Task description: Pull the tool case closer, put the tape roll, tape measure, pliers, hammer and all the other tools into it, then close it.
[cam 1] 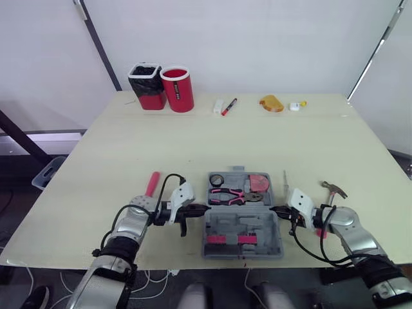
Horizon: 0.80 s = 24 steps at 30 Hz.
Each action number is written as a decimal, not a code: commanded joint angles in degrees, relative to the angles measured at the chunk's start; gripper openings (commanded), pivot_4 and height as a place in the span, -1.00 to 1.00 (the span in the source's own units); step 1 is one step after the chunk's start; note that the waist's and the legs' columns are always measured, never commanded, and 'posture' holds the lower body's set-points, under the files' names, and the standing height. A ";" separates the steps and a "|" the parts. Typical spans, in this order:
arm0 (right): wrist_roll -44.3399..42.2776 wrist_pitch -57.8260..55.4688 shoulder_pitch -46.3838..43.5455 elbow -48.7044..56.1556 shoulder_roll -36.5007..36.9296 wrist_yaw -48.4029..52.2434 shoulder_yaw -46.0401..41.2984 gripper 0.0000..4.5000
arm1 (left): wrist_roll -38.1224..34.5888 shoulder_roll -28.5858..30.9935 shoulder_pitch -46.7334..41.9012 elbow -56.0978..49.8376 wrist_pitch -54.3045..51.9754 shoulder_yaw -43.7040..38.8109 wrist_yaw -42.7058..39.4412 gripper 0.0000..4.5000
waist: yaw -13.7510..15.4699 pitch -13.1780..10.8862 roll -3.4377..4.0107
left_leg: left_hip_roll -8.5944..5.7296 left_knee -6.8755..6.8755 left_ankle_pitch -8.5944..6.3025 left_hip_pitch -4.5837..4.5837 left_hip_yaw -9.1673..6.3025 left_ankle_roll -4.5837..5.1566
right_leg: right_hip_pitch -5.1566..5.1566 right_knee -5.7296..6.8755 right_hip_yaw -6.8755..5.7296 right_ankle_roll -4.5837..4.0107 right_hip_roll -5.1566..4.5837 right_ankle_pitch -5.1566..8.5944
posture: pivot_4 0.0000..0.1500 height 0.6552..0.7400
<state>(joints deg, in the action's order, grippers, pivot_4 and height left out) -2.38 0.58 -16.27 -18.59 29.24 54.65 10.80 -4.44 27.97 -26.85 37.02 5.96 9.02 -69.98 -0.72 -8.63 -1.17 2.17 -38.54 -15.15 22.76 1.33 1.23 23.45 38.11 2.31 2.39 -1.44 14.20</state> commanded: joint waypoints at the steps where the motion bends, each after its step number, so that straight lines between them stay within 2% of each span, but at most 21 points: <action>1: -0.74 0.92 -1.38 1.63 -0.73 0.10 -0.24 -1.00 | 0.33 -0.17 -0.67 0.53 1.00 0.02 0.54 -0.98 | -0.01 0.00 0.00 | 0.00 0.00 0.00 0.00 0.00 0.00 | 0.00 0.00 0.00 0.00 0.00 0.00 | 1.00 1.00; 24: -0.24 1.78 -2.66 -0.30 -1.91 -1.22 -0.22 -1.00 | 0.63 -0.34 -2.13 3.42 2.27 -0.61 2.59 -0.98 | -0.05 0.00 0.00 | 0.01 0.00 0.00 -0.01 0.00 0.00 | 0.00 0.01 0.00 0.00 0.01 0.00 | 1.00 1.00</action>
<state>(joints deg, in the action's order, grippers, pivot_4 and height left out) -2.14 0.69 -17.41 -20.10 28.23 53.43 10.75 -4.46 27.93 -27.96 39.68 7.88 8.98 -69.50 -0.77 -8.63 -1.17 2.18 -38.54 -15.14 22.74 1.33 1.23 23.45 38.12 2.31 2.39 -1.42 14.20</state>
